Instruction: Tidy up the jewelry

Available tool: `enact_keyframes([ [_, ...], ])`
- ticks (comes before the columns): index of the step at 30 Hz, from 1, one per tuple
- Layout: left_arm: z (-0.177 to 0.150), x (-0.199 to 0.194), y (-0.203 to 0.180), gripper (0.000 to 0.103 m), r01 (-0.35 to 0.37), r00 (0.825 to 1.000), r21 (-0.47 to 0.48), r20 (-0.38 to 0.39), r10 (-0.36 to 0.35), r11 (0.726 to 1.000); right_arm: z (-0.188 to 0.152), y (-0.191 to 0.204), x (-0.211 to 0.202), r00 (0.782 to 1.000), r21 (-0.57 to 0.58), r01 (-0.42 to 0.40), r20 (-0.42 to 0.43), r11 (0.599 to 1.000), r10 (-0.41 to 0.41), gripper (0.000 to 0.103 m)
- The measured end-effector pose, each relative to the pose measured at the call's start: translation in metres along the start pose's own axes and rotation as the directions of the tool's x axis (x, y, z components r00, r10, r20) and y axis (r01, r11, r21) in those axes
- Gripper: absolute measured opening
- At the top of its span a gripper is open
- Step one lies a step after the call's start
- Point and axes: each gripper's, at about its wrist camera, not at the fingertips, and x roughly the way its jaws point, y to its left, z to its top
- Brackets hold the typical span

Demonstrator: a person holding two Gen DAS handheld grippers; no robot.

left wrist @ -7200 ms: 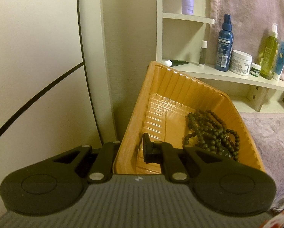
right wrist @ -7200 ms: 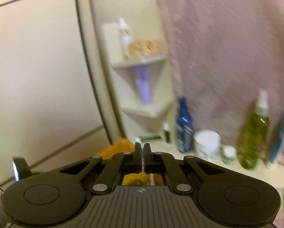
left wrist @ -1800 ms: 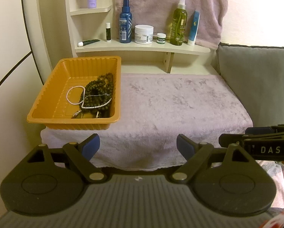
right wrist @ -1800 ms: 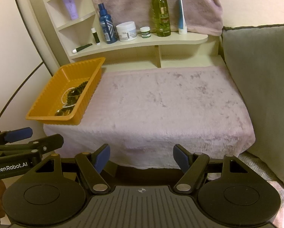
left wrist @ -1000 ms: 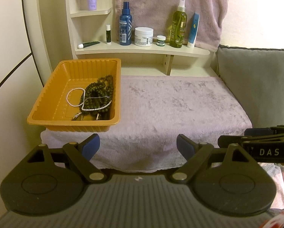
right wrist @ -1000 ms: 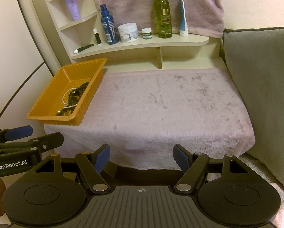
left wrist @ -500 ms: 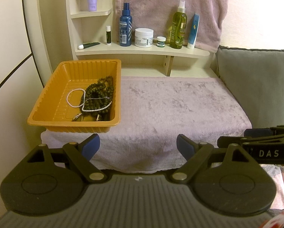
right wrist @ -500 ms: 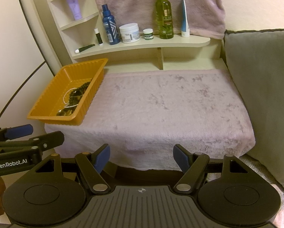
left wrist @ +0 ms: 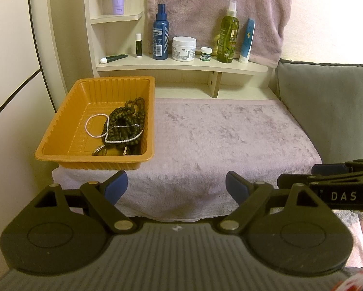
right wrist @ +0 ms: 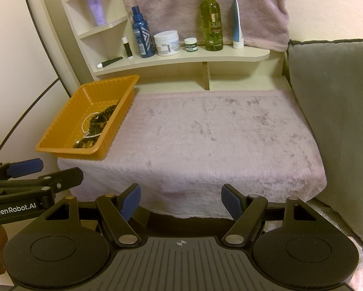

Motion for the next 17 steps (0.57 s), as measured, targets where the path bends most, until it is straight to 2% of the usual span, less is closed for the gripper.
enact_keyframes([
  [17,0.0052,-0.0013,0.0001,0.087,0.001,1.0,0.002,0.002,-0.001,1.0,0.0046,0.003,0.0006,1.0,-0.008,-0.004,0.002,1.0,0.004,0.073],
])
